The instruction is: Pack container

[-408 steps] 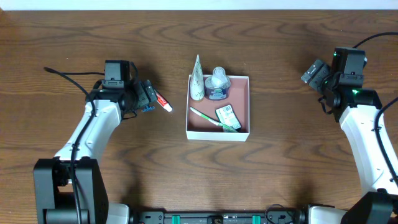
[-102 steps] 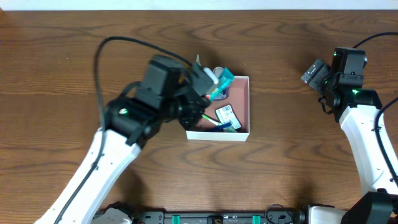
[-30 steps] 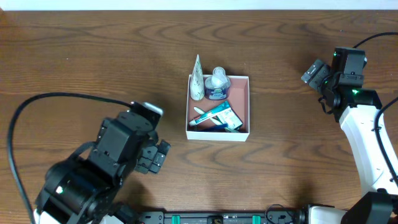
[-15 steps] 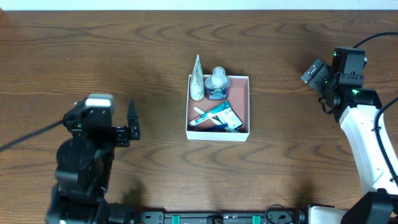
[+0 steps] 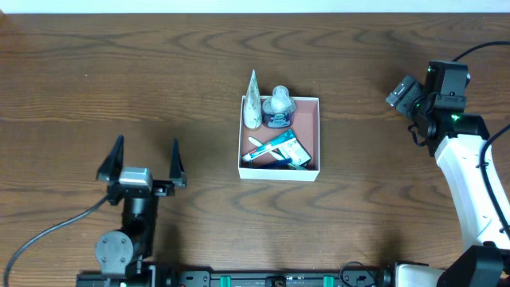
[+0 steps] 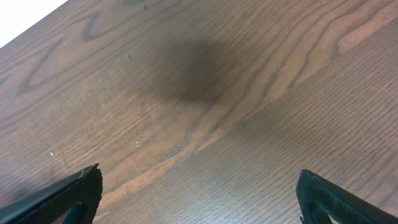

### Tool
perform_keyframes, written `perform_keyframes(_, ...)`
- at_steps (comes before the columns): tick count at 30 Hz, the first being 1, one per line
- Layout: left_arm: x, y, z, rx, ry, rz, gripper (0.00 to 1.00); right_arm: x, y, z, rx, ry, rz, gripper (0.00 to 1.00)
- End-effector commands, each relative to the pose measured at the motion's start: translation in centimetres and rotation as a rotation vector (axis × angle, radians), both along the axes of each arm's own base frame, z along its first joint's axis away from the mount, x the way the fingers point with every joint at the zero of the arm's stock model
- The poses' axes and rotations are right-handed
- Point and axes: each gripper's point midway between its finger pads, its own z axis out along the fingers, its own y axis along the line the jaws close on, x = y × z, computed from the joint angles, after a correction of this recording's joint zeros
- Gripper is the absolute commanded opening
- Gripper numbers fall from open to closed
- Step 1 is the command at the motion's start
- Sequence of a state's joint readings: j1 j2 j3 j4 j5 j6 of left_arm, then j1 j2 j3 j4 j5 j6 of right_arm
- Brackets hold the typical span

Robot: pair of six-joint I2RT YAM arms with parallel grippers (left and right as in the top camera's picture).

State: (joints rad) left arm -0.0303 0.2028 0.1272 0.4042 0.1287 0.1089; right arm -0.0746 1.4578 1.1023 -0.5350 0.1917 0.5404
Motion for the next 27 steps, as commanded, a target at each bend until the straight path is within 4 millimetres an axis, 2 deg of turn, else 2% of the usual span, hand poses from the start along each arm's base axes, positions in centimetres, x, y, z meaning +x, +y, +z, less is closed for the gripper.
perform_keyframes(1, -0.4, -0.2, -0.7, 0.021, -0.036, -0.024, 0.98, 0.0, -0.5, 0.3, -0.012, -0.004, -0.013, 0.99)
perform_keyframes(7, -0.1, 0.3, -2.9, 0.024, 0.005, -0.008, 0.98, 0.0, -0.5, 0.3, -0.012, -0.004, -0.013, 0.99)
perform_keyframes(12, 0.3, 0.3, -6.7, 0.019, 0.144, -0.010, 0.98, 0.0, -0.5, 0.3, -0.012, -0.004, -0.013, 0.99)
perform_keyframes(16, 0.2, 0.3, -8.3, 0.017, 0.209, -0.007, 0.98, 0.0, -0.5, 0.3, -0.012, -0.003, -0.013, 0.99)
perform_keyframes(23, -0.4, 0.5, -12.6, 0.018, 0.379, 0.002, 0.98, 0.0, -0.5, 0.3, -0.012, -0.004, -0.013, 0.99)
perform_keyframes(27, -0.4, 0.9, -12.7, 0.016, 0.383, 0.021, 0.98, 0.0, -0.5, 0.3, -0.012, -0.004, -0.013, 0.99)
